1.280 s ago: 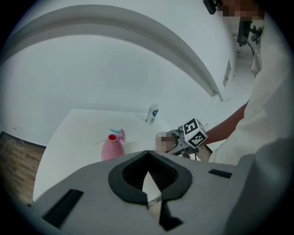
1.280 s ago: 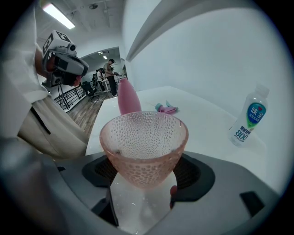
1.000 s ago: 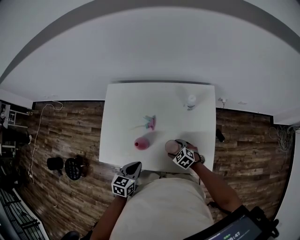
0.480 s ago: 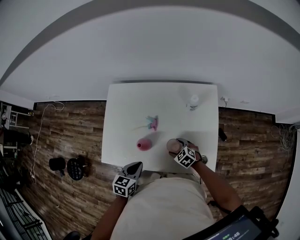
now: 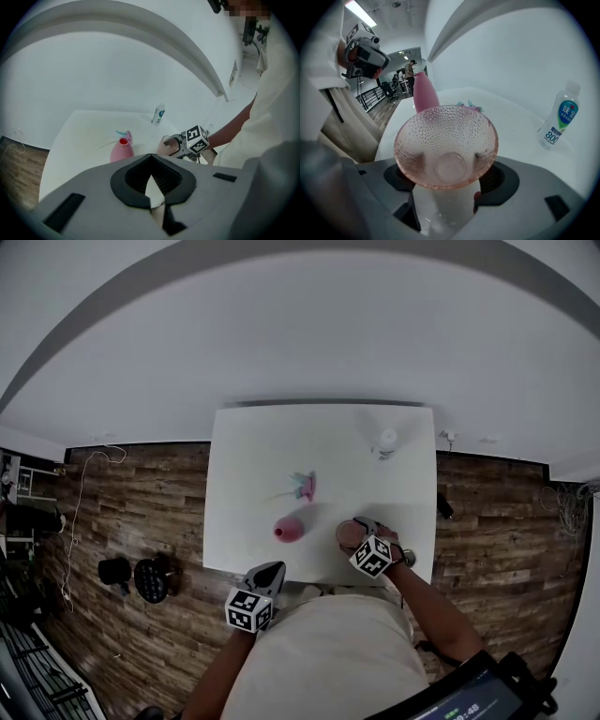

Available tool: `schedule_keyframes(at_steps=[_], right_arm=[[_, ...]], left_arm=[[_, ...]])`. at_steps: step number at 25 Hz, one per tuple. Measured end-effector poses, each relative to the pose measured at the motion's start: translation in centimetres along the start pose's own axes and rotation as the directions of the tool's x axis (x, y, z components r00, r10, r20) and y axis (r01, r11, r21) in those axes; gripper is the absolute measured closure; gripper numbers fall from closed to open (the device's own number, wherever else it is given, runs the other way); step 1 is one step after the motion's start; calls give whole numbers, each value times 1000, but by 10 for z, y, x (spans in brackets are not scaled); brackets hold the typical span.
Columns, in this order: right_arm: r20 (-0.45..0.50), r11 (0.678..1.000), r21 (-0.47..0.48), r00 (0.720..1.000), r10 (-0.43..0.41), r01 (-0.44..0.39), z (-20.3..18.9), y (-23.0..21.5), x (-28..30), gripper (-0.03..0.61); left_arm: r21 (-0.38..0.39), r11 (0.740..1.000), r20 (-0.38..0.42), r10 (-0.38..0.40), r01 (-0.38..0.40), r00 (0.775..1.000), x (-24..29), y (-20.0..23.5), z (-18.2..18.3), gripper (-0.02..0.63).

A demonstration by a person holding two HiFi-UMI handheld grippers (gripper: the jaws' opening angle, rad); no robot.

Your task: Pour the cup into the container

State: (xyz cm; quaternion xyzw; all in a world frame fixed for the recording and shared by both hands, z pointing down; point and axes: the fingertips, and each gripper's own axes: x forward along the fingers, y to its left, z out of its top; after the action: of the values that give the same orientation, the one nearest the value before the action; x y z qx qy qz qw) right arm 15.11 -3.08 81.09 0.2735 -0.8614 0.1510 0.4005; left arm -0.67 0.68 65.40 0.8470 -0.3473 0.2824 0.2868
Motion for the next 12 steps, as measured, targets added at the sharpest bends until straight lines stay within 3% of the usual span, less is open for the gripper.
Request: schedule_keyframes(at_steps=[2, 7, 12], right_arm=[[-9, 1000, 11, 1000, 9, -9, -3, -1, 2, 219], [76, 998, 65, 997, -1, -4, 6, 4, -19, 178], [218, 986, 152, 971, -97, 64, 36, -6, -63, 176]], left_arm=[[5, 1000, -2, -4, 4, 1000, 1, 1, 2, 603], [1, 1000, -1, -15, 15, 1000, 2, 0, 0, 603], [9, 1000, 35, -10, 10, 999, -4, 2, 10, 603]])
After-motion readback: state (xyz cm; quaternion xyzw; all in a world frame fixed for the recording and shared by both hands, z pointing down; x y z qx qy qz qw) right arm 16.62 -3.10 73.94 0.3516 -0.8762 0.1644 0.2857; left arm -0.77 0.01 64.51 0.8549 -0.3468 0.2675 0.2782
